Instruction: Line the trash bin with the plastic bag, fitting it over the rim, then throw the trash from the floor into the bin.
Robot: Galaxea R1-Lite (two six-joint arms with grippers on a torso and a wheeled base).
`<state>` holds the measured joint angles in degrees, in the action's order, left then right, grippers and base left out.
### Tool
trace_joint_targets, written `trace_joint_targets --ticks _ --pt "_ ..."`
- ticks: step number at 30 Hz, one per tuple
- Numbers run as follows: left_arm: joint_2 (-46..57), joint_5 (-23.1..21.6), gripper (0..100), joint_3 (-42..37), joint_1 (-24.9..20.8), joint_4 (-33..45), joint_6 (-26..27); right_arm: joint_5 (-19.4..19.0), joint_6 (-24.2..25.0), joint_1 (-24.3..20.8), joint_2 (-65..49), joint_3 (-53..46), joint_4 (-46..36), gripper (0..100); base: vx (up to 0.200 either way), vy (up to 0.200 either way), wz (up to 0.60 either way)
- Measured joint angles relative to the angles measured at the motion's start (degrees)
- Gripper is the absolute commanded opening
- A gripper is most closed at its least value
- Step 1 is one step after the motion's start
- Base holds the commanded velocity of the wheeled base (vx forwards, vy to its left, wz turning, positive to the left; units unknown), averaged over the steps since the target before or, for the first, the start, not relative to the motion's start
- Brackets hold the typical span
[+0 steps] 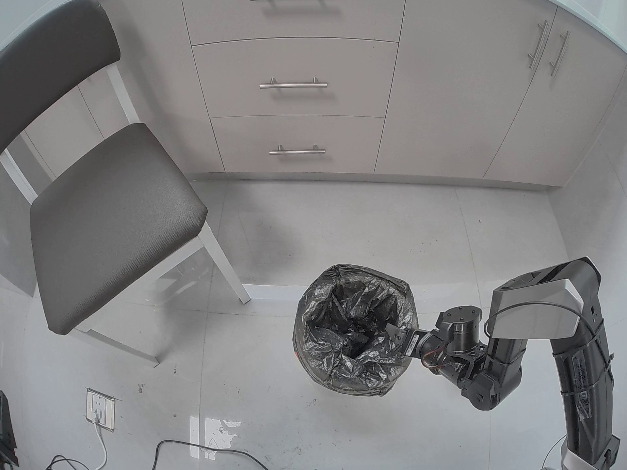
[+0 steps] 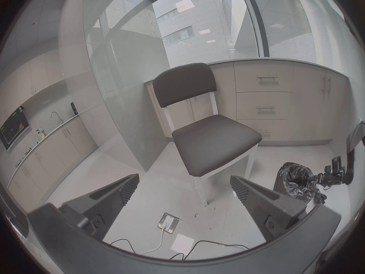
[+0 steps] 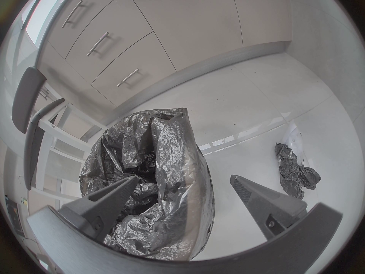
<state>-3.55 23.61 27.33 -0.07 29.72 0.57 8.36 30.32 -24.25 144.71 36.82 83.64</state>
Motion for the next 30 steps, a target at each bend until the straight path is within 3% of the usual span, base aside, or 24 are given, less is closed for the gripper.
trace_joint_targets --ticks 3,11,14,21,30 --pt "1.2 -0.1 100 -4.1 -0.4 -3.8 0.3 0.0 -0.1 -0.1 0.1 0.0 0.1 100 0.000 0.000 0.00" --pt "2.7 -1.2 100 -19.3 -0.2 -25.6 0.7 0.1 -0.4 -0.2 0.6 -0.3 1.5 100 0.000 0.000 0.00" --pt "2.8 -2.9 100 -23.1 -0.1 -30.2 0.4 0.1 -0.7 -0.2 0.8 -0.4 1.8 100 0.000 0.000 0.00" --pt "3.0 -13.4 100 -25.5 0.0 -29.3 -1.9 0.2 -1.1 -0.2 1.0 -0.2 2.0 100 0.000 0.000 0.00" --pt "3.0 -15.3 100 -25.7 0.1 -28.9 -2.4 0.1 -4.1 4.5 -0.4 1.2 1.3 100 0.000 0.000 0.00"
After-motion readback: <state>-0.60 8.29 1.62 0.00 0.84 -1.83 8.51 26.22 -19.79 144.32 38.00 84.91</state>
